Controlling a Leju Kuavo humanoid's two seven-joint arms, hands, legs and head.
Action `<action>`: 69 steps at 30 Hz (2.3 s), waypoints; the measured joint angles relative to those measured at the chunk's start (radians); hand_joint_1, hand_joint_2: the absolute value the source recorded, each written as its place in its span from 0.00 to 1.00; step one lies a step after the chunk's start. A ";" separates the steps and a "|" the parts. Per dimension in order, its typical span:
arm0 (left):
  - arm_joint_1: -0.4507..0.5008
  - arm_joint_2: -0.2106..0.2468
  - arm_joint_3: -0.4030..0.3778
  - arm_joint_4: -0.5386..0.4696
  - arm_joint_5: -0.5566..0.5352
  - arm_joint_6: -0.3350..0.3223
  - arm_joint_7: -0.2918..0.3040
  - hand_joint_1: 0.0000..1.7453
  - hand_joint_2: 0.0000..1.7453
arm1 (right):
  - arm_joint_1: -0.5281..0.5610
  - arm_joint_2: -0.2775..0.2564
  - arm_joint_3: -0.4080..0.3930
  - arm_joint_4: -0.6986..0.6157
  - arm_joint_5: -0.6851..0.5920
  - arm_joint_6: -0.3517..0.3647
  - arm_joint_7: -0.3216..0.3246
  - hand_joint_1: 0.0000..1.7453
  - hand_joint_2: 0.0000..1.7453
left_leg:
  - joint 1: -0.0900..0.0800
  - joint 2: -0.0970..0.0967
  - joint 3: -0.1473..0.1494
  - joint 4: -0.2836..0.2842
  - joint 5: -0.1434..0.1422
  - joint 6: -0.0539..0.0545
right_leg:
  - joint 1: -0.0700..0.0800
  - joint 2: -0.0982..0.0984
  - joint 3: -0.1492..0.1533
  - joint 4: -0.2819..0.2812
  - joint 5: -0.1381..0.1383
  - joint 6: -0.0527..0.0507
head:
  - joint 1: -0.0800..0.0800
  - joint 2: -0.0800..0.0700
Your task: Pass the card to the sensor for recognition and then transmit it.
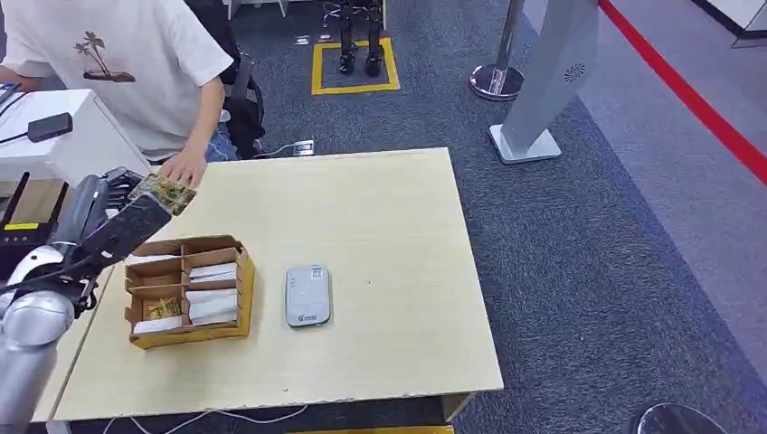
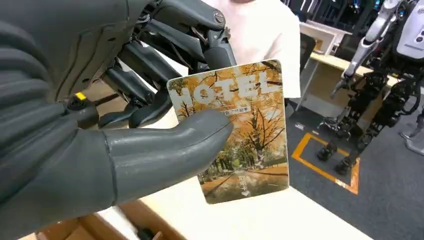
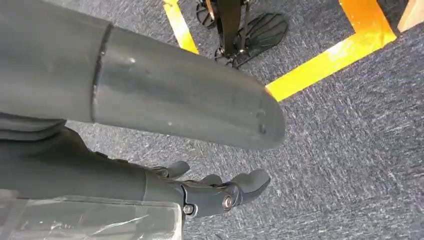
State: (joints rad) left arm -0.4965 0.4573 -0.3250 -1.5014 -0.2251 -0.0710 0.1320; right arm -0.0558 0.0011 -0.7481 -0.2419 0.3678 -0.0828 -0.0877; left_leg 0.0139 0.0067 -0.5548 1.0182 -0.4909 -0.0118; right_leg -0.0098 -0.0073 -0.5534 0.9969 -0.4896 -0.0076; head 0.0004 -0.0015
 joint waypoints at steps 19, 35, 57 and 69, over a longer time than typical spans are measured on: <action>-0.094 -0.251 -0.243 0.225 -0.095 -0.013 -0.021 1.00 1.00 | -0.039 0.000 0.014 0.000 0.065 0.002 0.020 0.00 0.00 | -0.001 0.001 0.000 0.000 0.000 0.001 | -0.001 0.001 0.000 0.000 0.001 0.001 | 0.000 0.000; -0.028 -0.278 -0.310 0.277 -0.093 -0.029 -0.020 1.00 1.00 | -0.042 0.000 0.026 0.000 0.091 -0.003 0.034 0.00 0.00 | -0.001 0.001 0.000 0.000 0.000 0.001 | -0.001 0.001 0.000 0.000 0.001 0.001 | 0.000 0.000; 0.093 -0.232 -0.313 0.291 -0.098 -0.023 -0.011 1.00 1.00 | -0.044 0.002 0.026 0.000 0.108 -0.011 0.045 0.00 0.00 | -0.001 0.000 0.000 0.000 0.000 0.001 | -0.001 -0.001 0.002 0.000 0.001 0.001 | 0.000 0.000; 0.111 -0.228 -0.313 0.291 -0.101 -0.014 -0.011 1.00 1.00 | -0.045 0.005 0.026 0.000 0.112 -0.013 0.048 0.00 0.00 | -0.001 0.000 0.001 0.000 0.001 0.001 | -0.001 -0.001 0.002 0.000 0.001 0.001 | 0.000 0.000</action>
State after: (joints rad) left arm -0.3859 0.2293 -0.6378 -1.2100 -0.3265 -0.0851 0.1205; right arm -0.1009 0.0061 -0.7225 -0.2419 0.4795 -0.0954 -0.0397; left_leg 0.0131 0.0064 -0.5543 1.0182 -0.4902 -0.0109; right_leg -0.0110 -0.0079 -0.5514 0.9973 -0.4886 -0.0067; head 0.0004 -0.0011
